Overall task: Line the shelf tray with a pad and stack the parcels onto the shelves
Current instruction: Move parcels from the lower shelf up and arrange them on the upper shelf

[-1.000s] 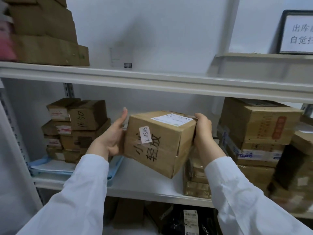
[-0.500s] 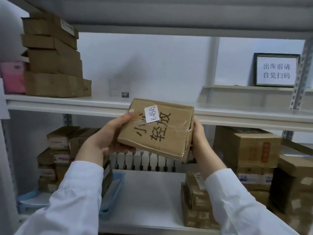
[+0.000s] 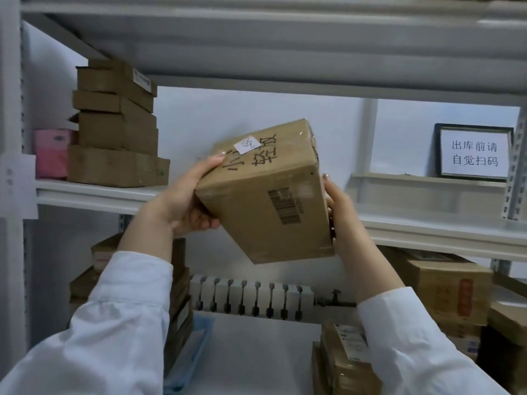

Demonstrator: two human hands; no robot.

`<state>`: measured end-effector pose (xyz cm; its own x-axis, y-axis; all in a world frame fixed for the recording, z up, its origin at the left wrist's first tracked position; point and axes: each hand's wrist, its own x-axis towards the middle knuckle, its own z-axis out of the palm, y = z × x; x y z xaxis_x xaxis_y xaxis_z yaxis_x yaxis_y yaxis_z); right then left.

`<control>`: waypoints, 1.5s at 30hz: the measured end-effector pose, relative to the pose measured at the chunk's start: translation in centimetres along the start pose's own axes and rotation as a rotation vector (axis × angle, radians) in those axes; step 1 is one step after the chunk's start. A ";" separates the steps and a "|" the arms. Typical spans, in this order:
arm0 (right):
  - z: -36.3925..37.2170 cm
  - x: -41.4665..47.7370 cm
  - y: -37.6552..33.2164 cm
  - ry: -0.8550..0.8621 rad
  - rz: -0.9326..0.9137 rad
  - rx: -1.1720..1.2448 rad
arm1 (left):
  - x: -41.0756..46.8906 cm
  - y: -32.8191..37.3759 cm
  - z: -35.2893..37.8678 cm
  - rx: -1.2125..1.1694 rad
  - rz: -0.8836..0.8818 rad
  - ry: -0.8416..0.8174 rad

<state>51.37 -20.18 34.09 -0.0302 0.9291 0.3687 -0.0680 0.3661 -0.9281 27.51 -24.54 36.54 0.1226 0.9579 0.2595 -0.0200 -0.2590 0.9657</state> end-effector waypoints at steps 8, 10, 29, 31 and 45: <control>0.9 2.7 -2.9 0.360 -0.096 -0.085 | -0.1 3.5 0.7 -0.010 0.263 -0.020; 0.6 3.2 -3.4 0.444 -0.063 -0.156 | 0.4 3.1 1.6 -0.008 0.287 0.049; -0.6 4.5 1.0 0.032 -0.125 -0.033 | 9.3 -4.7 4.9 0.069 0.284 0.405; -0.2 4.6 1.5 -0.012 -0.217 -0.118 | 10.1 -4.9 4.4 0.130 0.289 0.415; 0.2 7.0 4.2 0.331 -0.231 -0.580 | 13.8 -5.9 3.7 0.254 0.177 0.419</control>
<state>50.65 -12.21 32.81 0.2321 0.7579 0.6097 0.5091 0.4395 -0.7401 32.97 -10.25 34.33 -0.2693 0.8506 0.4516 0.2433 -0.3936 0.8865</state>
